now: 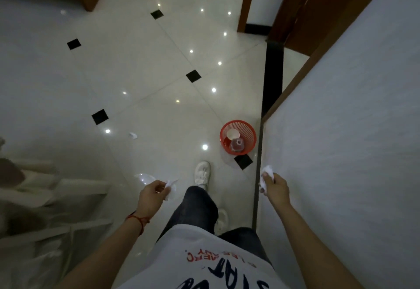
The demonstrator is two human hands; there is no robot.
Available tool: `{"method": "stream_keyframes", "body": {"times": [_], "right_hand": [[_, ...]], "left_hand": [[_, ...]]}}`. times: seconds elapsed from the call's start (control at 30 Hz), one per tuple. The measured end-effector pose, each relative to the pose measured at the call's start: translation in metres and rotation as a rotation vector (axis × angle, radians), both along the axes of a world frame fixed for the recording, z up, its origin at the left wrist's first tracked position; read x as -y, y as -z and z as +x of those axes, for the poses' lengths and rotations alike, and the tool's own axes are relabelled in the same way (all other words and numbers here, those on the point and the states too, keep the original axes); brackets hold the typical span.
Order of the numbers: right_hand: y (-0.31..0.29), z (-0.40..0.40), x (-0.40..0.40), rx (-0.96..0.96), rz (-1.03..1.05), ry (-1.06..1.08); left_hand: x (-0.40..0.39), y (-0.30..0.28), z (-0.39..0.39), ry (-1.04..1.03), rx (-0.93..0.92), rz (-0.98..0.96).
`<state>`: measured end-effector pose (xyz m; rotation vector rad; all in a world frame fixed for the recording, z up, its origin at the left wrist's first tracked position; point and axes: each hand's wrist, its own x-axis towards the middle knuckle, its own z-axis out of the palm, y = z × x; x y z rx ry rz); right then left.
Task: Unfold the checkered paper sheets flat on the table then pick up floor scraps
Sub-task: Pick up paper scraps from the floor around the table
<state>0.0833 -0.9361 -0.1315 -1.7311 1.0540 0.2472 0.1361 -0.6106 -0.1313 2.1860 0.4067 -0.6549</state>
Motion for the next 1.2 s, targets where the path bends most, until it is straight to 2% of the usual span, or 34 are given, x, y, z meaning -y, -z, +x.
{"method": "stream_keyframes", "body": {"times": [0.3, 0.47, 0.6, 0.73, 1.03, 1.2], "right_hand": [[0.034, 0.104, 0.021, -0.095, 0.044, 0.109], [0.069, 0.162, 0.044, -0.129, 0.086, 0.161], [0.114, 0.198, 0.066, -0.148, 0.086, 0.168], [0.176, 0.226, 0.084, -0.200, 0.089, 0.110], [0.334, 0.262, 0.103, -0.308, 0.040, -0.034], [0.394, 0.276, 0.113, -0.323, 0.003, -0.061]], "left_hand": [[0.072, 0.009, 0.172, 0.200, -0.071, 0.018], [0.143, 0.041, 0.251, 0.376, -0.097, 0.025], [0.198, 0.097, 0.283, 0.518, -0.120, 0.048], [0.245, 0.166, 0.302, 0.534, -0.149, 0.068], [0.295, 0.333, 0.301, 0.464, -0.217, 0.098], [0.300, 0.391, 0.300, 0.388, -0.198, 0.153]]}}
